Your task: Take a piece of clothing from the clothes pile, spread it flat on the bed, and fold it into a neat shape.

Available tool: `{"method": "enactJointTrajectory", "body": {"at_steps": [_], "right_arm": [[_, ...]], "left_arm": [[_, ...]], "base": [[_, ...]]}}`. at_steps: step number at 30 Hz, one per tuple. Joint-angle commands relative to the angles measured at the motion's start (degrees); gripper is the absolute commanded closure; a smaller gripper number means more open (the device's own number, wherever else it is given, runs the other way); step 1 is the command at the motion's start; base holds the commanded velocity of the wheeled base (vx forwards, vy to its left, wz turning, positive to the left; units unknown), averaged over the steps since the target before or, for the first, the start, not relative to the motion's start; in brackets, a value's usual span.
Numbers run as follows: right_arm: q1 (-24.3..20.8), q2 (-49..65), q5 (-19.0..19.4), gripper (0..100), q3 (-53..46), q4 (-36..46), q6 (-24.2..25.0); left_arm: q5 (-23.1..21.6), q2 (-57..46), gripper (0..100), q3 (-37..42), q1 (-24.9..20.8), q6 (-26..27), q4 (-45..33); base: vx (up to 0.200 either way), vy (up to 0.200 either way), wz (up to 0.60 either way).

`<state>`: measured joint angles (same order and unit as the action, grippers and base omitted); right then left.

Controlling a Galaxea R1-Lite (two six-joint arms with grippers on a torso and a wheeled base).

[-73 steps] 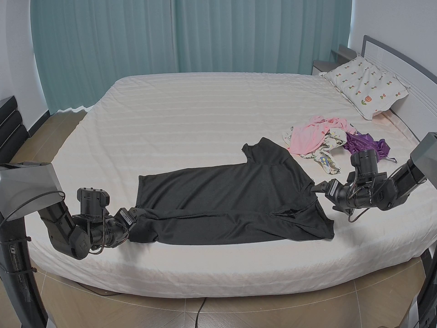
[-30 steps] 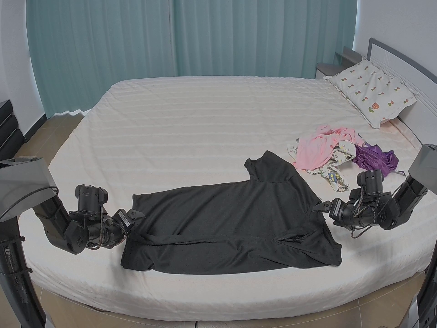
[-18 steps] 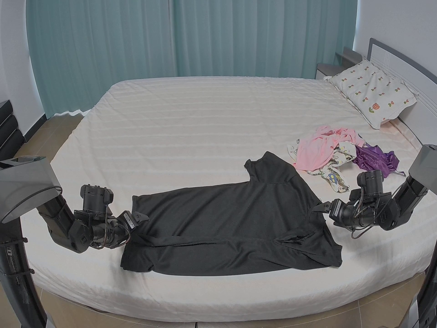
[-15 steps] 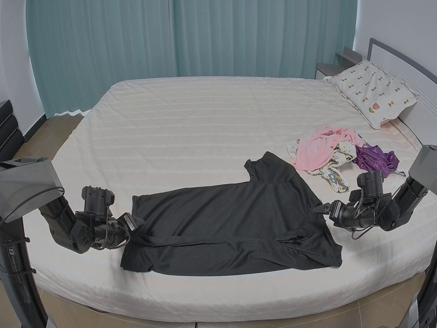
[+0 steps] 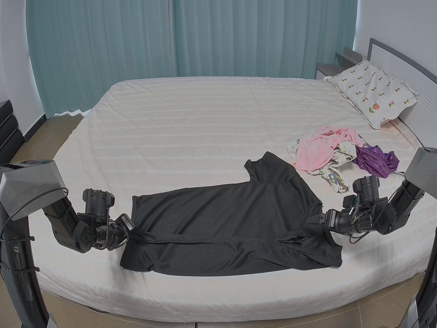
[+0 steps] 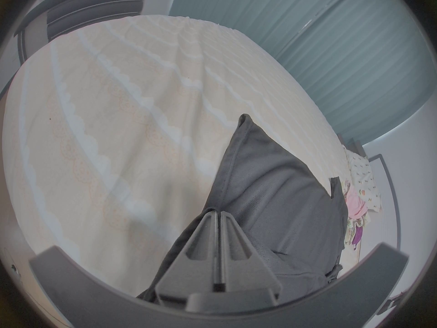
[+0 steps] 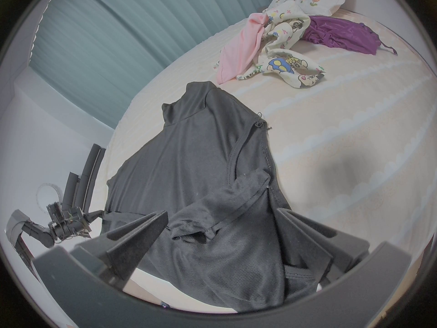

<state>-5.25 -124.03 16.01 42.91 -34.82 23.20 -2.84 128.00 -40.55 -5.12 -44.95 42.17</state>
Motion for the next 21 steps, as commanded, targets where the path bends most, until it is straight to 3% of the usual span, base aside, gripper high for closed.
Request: {"method": "enactJointTrajectory", "body": {"at_steps": [1,17,18,21], "right_arm": [[-0.2,-2.5,0.1,0,0.0,-0.1,-1.0],[-0.9,-7.5,0.3,0,3.4,-0.7,-3.4],[-1.0,-8.3,0.4,100,3.8,-0.8,-3.4],[-1.2,-9.6,0.4,100,4.6,-0.8,-3.3]], "left_arm": [[0.0,-0.3,100,-0.7,0.8,-0.9,0.1],[0.4,-0.4,100,-0.9,2.0,-1.3,0.2],[0.4,-0.4,100,-0.8,2.0,-1.3,0.2],[0.4,-0.3,100,-0.9,2.0,-1.3,0.2]], "base": [[0.0,0.0,0.0],[0.0,0.0,0.0],[0.0,0.0,0.0],[0.0,0.0,0.0]]}}
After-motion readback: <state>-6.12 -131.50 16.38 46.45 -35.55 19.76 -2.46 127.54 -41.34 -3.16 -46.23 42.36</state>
